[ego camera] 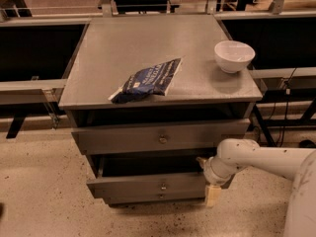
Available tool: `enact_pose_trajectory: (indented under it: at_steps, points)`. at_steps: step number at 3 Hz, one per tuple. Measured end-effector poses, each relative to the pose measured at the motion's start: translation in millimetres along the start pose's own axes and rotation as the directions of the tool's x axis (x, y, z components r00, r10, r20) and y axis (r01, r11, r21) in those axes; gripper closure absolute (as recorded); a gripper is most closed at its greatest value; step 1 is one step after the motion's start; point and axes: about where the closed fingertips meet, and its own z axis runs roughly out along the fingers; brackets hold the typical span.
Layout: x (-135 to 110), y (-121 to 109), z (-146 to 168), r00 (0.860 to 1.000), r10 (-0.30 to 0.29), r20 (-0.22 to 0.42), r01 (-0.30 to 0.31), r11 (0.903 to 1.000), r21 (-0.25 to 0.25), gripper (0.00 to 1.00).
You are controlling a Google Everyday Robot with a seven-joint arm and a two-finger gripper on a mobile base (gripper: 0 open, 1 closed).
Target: Open middle drawer
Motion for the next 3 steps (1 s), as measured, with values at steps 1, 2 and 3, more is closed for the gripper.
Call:
enact_pose_trajectory:
  at_steps: [1, 2, 3]
  points:
    - [-1.1, 11.4, 11.0, 1.0, 0.005, 0.004, -0.005, 0.9982, -0.059, 0.0]
    - [-7.3, 18.5, 20.8, 1.0, -0.016, -0.025, 0.013, 0.9951, -0.098, 0.18]
    - [-15.9, 23.8, 23.5, 0.998, -0.04, -0.043, 0.035, 0.9933, -0.11, 0.41]
